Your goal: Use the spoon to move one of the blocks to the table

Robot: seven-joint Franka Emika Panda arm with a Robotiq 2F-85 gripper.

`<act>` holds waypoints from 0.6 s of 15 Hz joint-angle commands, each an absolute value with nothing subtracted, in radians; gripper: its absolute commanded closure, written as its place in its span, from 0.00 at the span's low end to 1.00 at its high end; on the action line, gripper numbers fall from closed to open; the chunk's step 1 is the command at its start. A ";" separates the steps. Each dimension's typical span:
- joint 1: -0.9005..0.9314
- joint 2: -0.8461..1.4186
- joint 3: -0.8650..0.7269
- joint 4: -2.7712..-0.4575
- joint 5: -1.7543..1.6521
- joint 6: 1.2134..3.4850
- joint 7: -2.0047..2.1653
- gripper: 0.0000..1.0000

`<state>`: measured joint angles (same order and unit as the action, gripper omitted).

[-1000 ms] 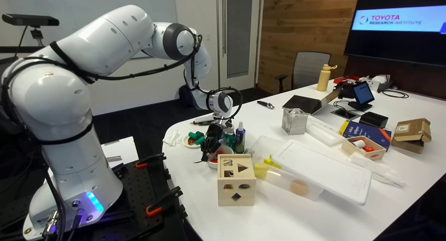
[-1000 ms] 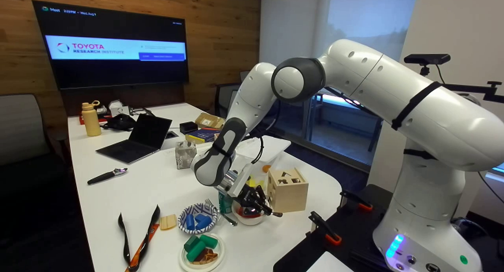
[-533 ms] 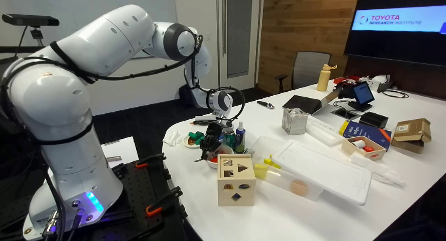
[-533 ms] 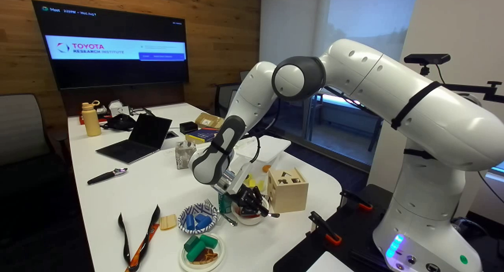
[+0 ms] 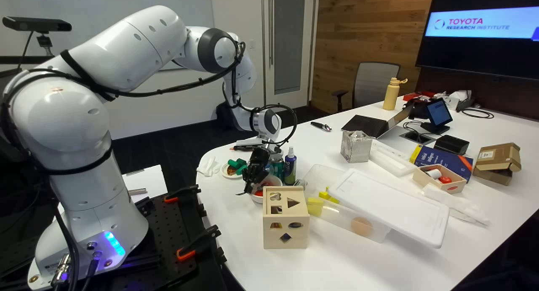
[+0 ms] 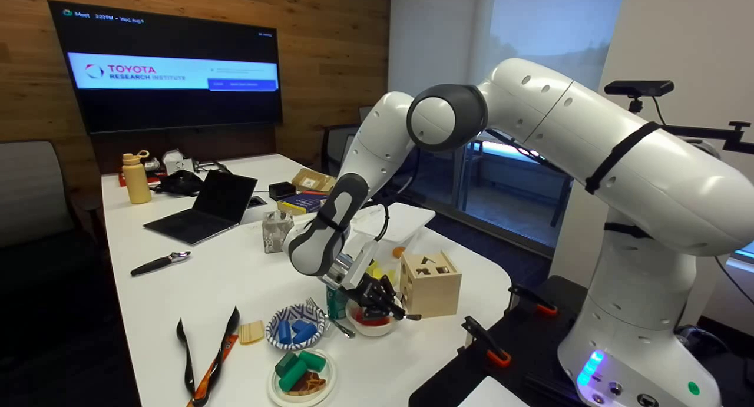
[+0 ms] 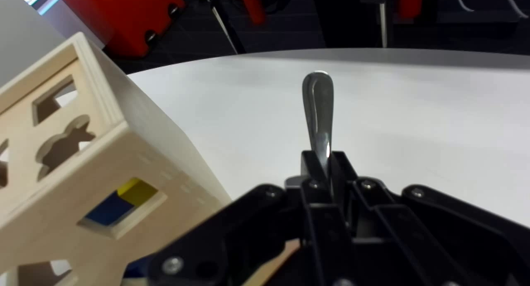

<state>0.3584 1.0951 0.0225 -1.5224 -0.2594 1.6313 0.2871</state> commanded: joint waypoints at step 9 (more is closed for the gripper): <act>0.431 1.094 -0.040 -1.510 -0.361 1.510 0.467 0.97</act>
